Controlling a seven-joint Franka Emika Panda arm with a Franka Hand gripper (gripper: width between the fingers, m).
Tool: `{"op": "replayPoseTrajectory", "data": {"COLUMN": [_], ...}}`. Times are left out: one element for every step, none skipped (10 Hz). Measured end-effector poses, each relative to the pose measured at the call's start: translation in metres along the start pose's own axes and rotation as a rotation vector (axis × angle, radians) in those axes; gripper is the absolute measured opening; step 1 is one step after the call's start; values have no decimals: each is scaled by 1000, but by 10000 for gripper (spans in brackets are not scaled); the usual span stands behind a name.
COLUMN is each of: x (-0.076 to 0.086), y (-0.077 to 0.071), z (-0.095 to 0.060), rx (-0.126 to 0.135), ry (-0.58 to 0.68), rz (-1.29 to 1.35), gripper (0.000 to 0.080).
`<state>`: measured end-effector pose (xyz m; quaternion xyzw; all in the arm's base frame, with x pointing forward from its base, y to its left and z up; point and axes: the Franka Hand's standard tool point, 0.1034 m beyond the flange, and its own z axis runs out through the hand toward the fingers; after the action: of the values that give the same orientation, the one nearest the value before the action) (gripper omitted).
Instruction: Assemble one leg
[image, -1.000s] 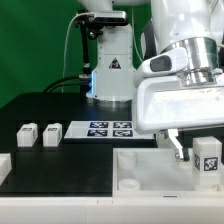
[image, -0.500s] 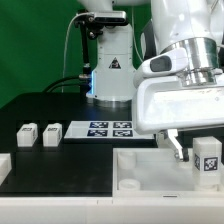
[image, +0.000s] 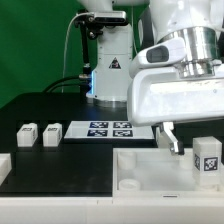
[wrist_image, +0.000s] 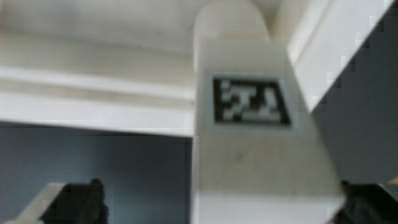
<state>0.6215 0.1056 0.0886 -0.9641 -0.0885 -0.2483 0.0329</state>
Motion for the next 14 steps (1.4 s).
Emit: {"op": "replayPoseTrajectory", "data": {"x": [-2,-4,-2,-1,-9,-4,6,1,0,0,0,0,0,0], "y": [-4,-6,-5,-4,-6,-7,-5,-4,-3,-4,-4,-4,-4,-5], "z": [1,2,2,4,1,3,8,9,10,10,10,10,10,10], "rx": [21,43,62,71,96,113,105,104,103,98,90,91,85,53], "ry": [-102,-217,-324,-378,-513,-582,-531,-534,-535,-536,-538,-538,-539,-544], "rz": [2,6,11,13,17,18,17,19,20,42,70,67,98,220], "gripper": [649,649,649,649,649,649,649,649,649,649,549,410,410,287]}}
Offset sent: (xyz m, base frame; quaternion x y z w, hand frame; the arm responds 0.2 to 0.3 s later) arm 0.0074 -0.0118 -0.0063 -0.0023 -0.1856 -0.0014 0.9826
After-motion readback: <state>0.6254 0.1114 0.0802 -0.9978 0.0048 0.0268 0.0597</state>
